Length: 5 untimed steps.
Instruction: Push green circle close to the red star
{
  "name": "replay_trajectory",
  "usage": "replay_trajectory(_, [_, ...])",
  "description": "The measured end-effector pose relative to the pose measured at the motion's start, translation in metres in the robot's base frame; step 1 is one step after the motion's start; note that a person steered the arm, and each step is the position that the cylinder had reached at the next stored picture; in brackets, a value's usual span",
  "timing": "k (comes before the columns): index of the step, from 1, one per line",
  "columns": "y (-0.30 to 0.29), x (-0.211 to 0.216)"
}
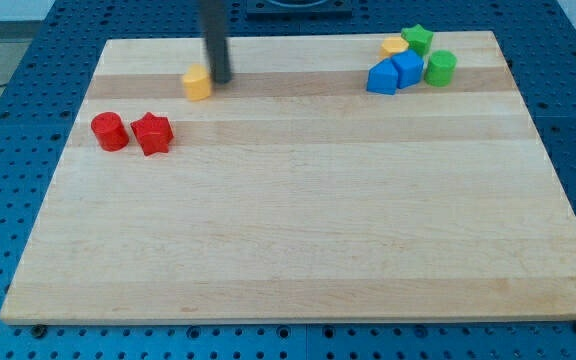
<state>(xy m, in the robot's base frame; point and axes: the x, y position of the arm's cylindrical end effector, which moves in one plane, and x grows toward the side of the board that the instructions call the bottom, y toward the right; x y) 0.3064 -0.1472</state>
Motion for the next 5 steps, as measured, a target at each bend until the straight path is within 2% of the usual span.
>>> replay_trajectory(1, [-0.055,0.029])
replay_trajectory(3, [-0.066,-0.009])
replay_trajectory(5, [-0.065,-0.005])
